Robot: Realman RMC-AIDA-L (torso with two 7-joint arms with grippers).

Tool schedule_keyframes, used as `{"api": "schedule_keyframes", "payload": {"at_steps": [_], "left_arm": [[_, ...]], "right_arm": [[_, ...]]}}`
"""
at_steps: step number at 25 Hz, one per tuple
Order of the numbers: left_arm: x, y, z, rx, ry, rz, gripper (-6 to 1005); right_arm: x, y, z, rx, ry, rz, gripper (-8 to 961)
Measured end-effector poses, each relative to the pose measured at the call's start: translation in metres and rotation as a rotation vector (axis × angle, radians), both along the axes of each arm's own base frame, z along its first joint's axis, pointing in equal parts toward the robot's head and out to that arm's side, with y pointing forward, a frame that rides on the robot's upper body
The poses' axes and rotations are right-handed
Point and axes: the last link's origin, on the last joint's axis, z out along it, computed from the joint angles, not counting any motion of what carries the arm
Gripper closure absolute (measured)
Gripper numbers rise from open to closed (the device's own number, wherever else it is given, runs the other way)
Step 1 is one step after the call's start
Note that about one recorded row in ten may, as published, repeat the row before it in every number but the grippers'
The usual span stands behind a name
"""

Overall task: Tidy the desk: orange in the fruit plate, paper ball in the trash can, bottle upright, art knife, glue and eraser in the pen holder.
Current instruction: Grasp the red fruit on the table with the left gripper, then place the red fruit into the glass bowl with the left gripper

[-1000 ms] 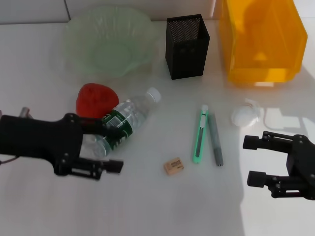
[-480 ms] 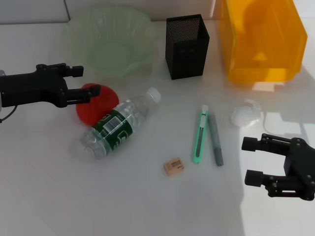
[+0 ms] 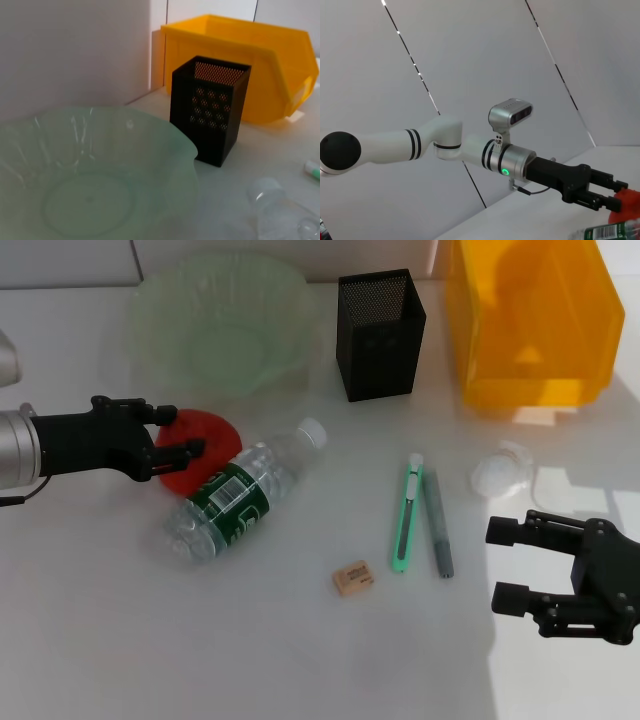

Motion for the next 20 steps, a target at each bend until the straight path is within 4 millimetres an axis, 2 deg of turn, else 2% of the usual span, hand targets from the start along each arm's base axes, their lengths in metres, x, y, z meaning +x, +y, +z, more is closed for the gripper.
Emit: {"api": "schedule_keyframes", "payload": {"at_steps": [7,12,16,20], "left_arm": [[0.001,0.003,-0.006,-0.003,0.013,0.001,422],[0.003,0.004,-0.006,-0.004,0.008,-0.005,623],[0.007,0.004,-0.004,-0.012,-0.007,-0.016,720],[0.021,0.003,0.015,0.015,-0.121,-0.053,805]], "right_arm": [[-0.002,0.002,0.0,-0.004,0.001,0.001,135],[-0.001,0.004,0.0,0.003,-0.004,-0.004,134],[-0.001,0.005,0.0,0.008,-0.005,-0.007,134],[-0.001,0.006,0.001,0.013,-0.003,-0.01,134]]}}
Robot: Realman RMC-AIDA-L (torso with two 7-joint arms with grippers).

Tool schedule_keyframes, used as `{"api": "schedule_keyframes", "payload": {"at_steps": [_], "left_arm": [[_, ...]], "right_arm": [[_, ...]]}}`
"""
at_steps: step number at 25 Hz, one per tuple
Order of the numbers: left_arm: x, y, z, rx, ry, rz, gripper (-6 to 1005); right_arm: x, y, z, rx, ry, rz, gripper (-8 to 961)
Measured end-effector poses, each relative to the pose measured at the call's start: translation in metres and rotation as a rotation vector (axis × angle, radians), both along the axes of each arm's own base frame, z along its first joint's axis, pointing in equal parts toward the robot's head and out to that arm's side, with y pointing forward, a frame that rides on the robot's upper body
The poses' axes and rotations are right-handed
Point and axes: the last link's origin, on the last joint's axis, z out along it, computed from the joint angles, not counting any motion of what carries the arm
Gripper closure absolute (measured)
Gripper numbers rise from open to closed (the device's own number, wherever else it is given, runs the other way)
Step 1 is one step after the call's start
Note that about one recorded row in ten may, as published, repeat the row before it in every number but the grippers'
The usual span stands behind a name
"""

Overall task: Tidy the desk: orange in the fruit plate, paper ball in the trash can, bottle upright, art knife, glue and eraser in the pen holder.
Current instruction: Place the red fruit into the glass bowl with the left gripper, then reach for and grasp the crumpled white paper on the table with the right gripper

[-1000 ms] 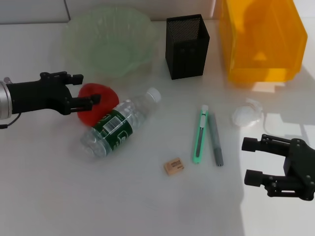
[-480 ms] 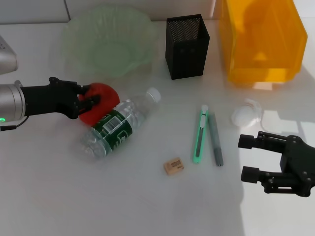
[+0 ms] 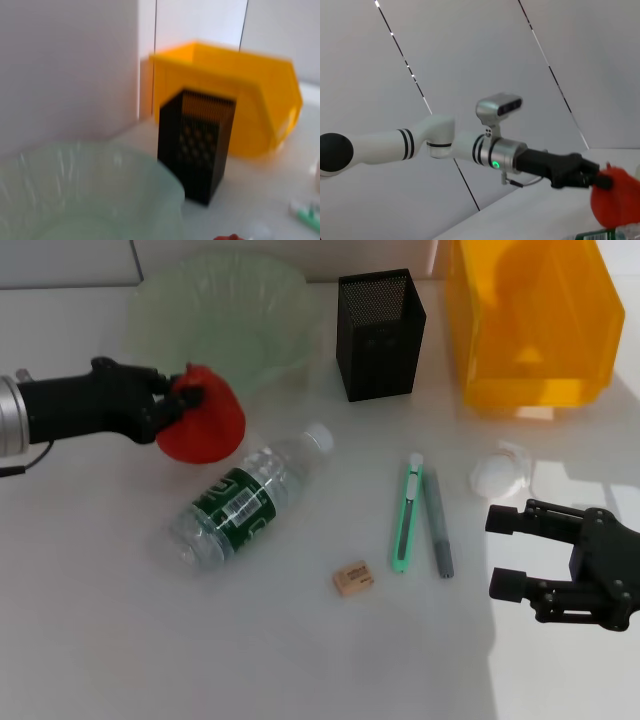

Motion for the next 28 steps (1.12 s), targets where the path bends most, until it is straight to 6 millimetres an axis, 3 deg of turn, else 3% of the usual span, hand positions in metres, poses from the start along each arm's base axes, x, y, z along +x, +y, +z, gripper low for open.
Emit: {"api": "schedule_keyframes", "payload": {"at_steps": [2,4,8,11,12,14,18,19,24,28], "left_arm": [[0.006,0.0,0.01,0.022,-0.054,-0.016,834],[0.019,0.003,0.031,0.081,-0.183,-0.054,853],[0.034,0.019,0.046,0.223,-0.313,-0.073,885],[0.038,0.033,0.04,0.279,-0.317,-0.056,905],[0.043,0.054,0.021,0.299,-0.274,0.009,912],[0.044,0.067,0.008,0.304,-0.251,0.075,897],[0.046,0.074,-0.001,0.303,-0.234,0.113,866],[0.05,0.084,-0.021,0.294,-0.16,0.147,858],[0.057,0.085,-0.03,0.285,-0.147,0.142,819],[0.059,0.067,-0.016,0.23,-0.302,0.11,518]], "right_arm": [[0.0,0.0,0.0,0.0,0.0,0.0,134],[-0.001,0.0,0.0,0.0,0.003,0.001,135],[-0.003,0.001,-0.003,0.008,0.03,0.004,135],[-0.005,0.002,-0.004,0.008,0.042,0.009,135],[-0.006,0.002,-0.005,0.006,0.046,0.008,135],[-0.006,0.002,-0.006,0.003,0.054,0.007,135],[-0.007,0.001,-0.01,0.0,0.068,0.007,134],[-0.007,0.001,-0.011,0.001,0.07,0.007,134],[-0.007,0.001,-0.013,0.004,0.072,-0.002,134],[-0.006,0.003,-0.013,0.023,0.074,-0.008,134]]}}
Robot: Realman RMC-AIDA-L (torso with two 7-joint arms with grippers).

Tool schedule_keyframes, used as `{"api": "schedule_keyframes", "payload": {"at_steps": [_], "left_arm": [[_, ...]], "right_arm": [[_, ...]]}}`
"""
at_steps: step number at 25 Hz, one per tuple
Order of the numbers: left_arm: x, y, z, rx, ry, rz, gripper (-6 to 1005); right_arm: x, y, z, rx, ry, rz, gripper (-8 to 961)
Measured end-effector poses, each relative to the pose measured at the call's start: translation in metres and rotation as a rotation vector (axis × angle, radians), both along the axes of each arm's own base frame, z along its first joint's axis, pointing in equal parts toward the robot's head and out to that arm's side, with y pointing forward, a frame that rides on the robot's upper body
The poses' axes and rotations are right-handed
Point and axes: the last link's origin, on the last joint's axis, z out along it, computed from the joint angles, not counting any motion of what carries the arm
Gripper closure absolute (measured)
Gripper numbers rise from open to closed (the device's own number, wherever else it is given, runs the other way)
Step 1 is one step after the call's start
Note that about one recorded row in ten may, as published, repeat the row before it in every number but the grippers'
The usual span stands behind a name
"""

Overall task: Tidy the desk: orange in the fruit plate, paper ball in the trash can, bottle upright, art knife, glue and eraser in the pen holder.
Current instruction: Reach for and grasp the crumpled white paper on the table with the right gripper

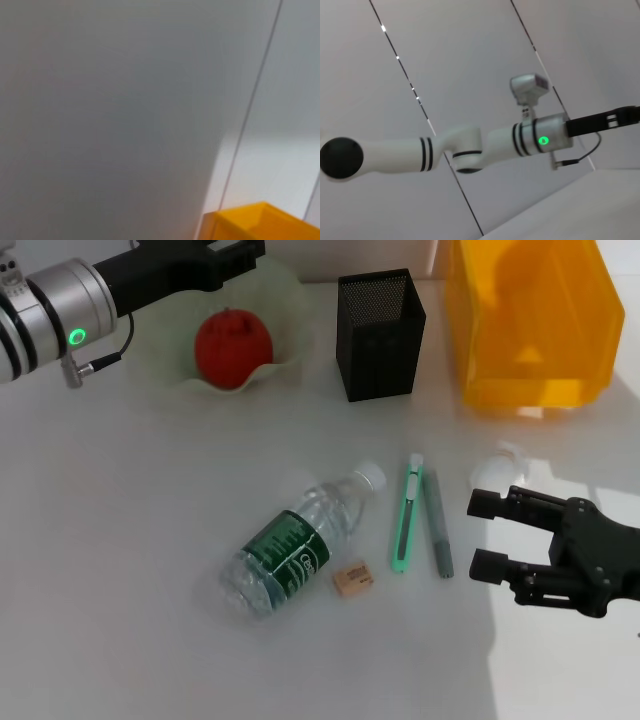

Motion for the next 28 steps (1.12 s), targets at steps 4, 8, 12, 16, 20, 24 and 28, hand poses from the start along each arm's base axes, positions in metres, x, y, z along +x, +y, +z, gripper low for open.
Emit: {"api": "schedule_keyframes", "payload": {"at_steps": [4,8,12,16,20,24,28], "left_arm": [[0.001,-0.034,0.024,-0.087,-0.095,-0.146,275],[-0.007,-0.063,0.041,-0.22,-0.122,-0.248,151],[-0.028,-0.089,0.051,-0.346,-0.063,-0.27,152],[-0.051,-0.1,0.044,-0.401,0.019,-0.202,153],[-0.058,-0.1,0.037,-0.399,0.041,-0.162,154],[-0.06,-0.101,0.034,-0.405,0.049,-0.153,155],[-0.061,-0.102,0.031,-0.407,0.047,-0.144,155]], "right_arm": [[0.002,0.007,0.019,0.05,0.02,-0.042,135],[-0.003,0.022,0.067,0.011,-0.092,-0.102,135],[-0.032,0.037,0.116,-0.033,-0.414,-0.224,135],[-0.071,0.054,0.126,-0.008,-0.8,-0.301,134],[-0.096,0.083,0.107,0.041,-1.041,-0.315,134],[-0.098,0.111,0.065,-0.007,-1.153,-0.3,135],[-0.087,0.132,0.026,-0.071,-1.183,-0.294,135]]}}
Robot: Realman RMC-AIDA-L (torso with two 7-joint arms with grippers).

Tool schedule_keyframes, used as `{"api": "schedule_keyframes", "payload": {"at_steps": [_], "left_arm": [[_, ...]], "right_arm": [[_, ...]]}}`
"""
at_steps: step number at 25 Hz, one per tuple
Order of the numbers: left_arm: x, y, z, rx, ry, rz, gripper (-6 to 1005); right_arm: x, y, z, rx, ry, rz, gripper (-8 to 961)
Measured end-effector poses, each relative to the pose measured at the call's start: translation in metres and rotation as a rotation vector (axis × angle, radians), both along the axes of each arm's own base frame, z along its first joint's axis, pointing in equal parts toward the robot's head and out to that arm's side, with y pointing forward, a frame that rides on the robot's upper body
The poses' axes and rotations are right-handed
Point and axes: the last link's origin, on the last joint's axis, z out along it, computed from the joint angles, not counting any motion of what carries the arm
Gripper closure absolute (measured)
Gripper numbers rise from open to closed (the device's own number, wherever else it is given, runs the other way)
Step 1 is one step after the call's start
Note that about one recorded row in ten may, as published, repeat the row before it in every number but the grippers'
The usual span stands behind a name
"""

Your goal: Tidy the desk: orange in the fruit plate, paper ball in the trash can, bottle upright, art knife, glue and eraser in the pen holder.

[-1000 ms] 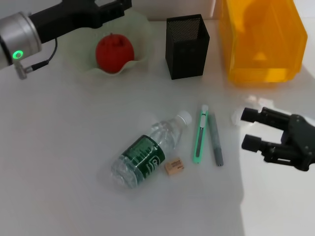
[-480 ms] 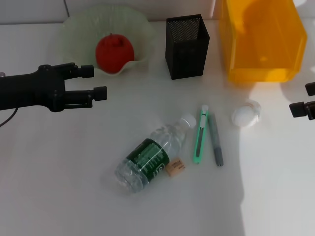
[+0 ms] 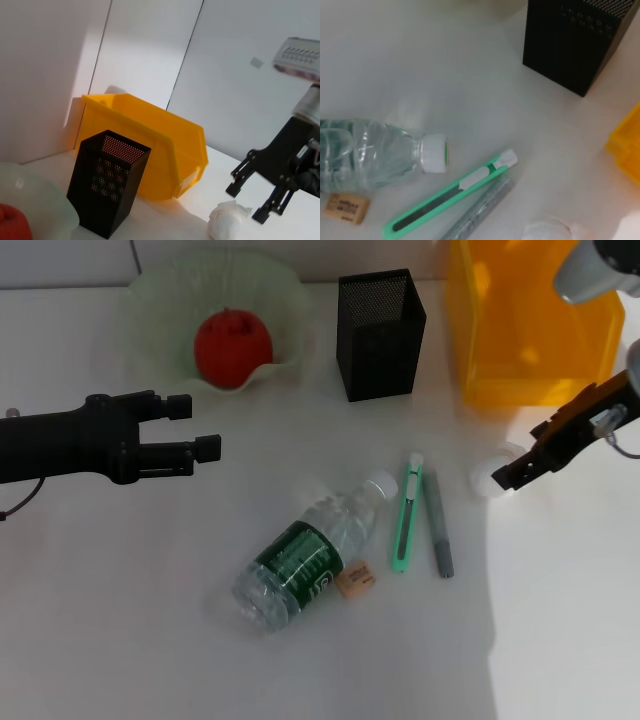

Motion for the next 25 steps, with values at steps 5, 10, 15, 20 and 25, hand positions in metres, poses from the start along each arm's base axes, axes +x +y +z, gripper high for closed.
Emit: {"api": "schedule_keyframes", "payload": {"at_steps": [5,10,15,20,25], "left_arm": [[-0.002,-0.001,-0.001,0.0,-0.001,0.012,157],[-0.003,-0.001,-0.003,0.001,-0.001,0.021,162],[-0.005,-0.001,-0.004,0.004,-0.001,0.031,169],[-0.007,-0.003,-0.005,0.005,-0.001,0.038,177],[-0.008,-0.003,-0.005,0.009,0.0,0.045,184]], "right_arm": [[0.015,0.017,-0.032,-0.028,-0.014,-0.027,134],[0.025,0.023,-0.042,-0.021,-0.054,-0.035,143],[0.023,0.024,-0.036,0.01,-0.039,-0.027,212],[0.001,0.016,-0.005,0.079,0.031,-0.005,371],[-0.015,0.01,0.068,0.349,0.219,0.024,405]]}}
